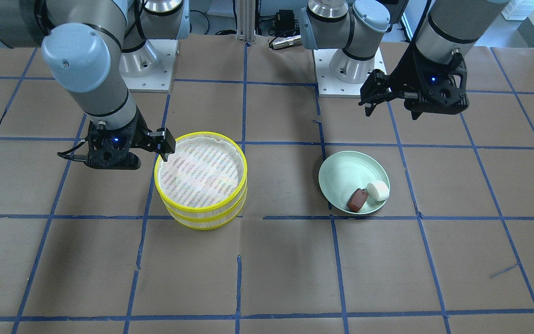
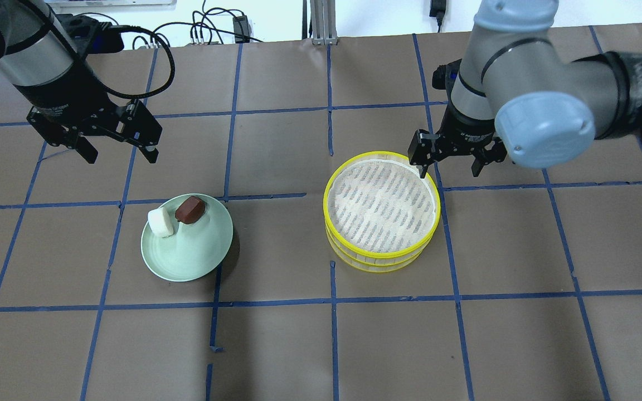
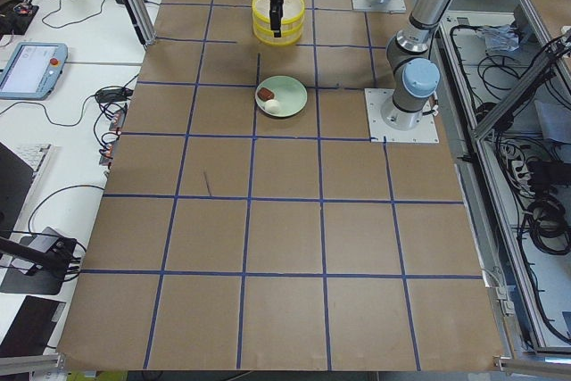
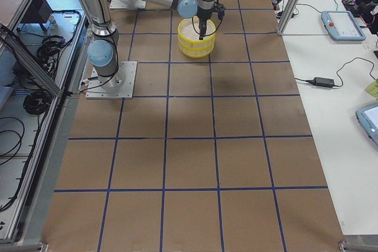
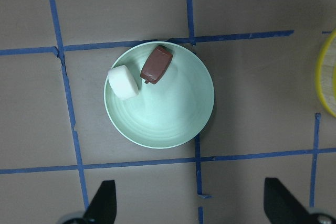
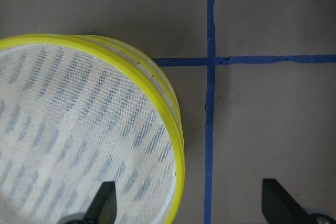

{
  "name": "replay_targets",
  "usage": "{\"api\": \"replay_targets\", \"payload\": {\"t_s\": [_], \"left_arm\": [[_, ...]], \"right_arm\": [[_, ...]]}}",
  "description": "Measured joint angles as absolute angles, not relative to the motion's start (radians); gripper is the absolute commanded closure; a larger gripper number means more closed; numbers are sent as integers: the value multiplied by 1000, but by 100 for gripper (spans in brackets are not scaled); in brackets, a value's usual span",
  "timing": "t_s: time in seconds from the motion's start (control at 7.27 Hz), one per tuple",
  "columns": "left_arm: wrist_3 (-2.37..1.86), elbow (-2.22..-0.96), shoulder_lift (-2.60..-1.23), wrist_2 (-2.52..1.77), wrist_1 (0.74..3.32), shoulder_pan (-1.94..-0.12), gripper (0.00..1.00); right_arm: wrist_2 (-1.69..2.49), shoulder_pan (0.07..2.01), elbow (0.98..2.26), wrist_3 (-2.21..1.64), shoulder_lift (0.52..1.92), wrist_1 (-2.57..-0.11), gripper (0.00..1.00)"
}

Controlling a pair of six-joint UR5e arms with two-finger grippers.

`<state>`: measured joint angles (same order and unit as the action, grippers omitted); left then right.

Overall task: Place buns in different layers of steamer
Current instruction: 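Grasp the top steamer tier rim with the right gripper while left lowers to white bun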

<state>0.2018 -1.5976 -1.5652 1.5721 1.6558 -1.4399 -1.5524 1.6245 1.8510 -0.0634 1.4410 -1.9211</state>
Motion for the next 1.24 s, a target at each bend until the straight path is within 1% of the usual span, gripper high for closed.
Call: {"api": "replay_targets", "payload": {"t_s": [0.14, 0.41, 0.55, 0.69, 0.83, 0.96, 1.1, 1.24], "left_arm": [[224, -1620, -1605, 1574, 1617, -1422, 0], [231, -1726, -1674, 1619, 1480, -1406, 0], [232, -1788, -1693, 1658, 1419, -1381, 0], [237, -1842, -1716, 1676, 1365, -1345, 0], [240, -1881, -1754, 1681, 1299, -1315, 0], [239, -1897, -1801, 1680, 1231, -1301, 0], [236, -1899, -1845, 1674, 1170, -1296, 0], [224, -1899, -1872, 1654, 1131, -1295, 0]], "right_arm": [[-1553, 1624, 1904, -65, 1432, -1991, 16], [-1553, 1624, 1936, -65, 1423, -2028, 52], [-1554, 1625, 1940, -63, 1423, -2028, 66], [-1555, 1624, 1941, -59, 1423, -2024, 72], [-1556, 1623, 1941, -56, 1423, -2021, 86], [-1556, 1622, 1941, -53, 1424, -2019, 93], [-1556, 1620, 1940, -52, 1426, -2018, 95], [-1556, 1619, 1939, -51, 1428, -2017, 94]]}}
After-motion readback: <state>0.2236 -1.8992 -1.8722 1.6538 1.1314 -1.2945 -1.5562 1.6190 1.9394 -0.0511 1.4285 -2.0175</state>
